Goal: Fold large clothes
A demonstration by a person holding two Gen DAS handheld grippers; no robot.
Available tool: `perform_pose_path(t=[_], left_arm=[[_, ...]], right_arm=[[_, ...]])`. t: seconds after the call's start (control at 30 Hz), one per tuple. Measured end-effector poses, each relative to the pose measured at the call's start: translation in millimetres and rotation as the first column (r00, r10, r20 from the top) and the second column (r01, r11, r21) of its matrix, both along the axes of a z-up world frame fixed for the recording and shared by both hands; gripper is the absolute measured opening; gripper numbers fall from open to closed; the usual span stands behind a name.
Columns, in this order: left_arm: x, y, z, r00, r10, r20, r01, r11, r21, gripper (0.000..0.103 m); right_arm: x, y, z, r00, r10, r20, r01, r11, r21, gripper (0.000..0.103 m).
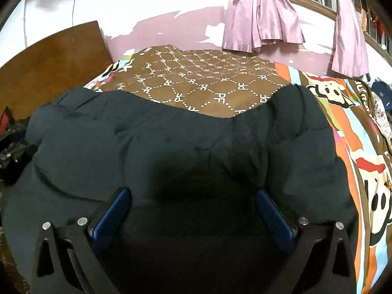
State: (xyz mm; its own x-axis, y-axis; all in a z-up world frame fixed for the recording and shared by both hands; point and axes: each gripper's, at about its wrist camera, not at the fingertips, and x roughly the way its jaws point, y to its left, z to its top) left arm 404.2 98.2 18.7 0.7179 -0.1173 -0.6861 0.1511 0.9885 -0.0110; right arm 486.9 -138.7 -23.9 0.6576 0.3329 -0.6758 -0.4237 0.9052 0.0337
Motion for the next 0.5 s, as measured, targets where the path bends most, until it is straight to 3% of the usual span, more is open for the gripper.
perform_pose_path(t=[0.27, 0.37, 0.5], left_arm=[[41.3, 20.7, -5.2, 0.998, 0.049, -0.036, -0.051, 0.997, -0.054, 0.102], [53.8, 39.6, -8.2, 0.992, 0.117, -0.044, -0.122, 0.986, -0.111, 0.102], [64.4, 65.4, -22.3, 0.978, 0.171, -0.121, -0.195, 0.952, -0.236, 0.102]], right_arm=[[43.3, -12.8, -7.2, 0.992, -0.121, -0.034, 0.120, 0.992, -0.031, 0.103], [51.7, -18.6, -15.8, 0.991, -0.112, -0.078, 0.114, 0.993, 0.013, 0.103], [46.1, -21.9, -20.4, 0.992, -0.098, -0.083, 0.103, 0.993, 0.055, 0.103]])
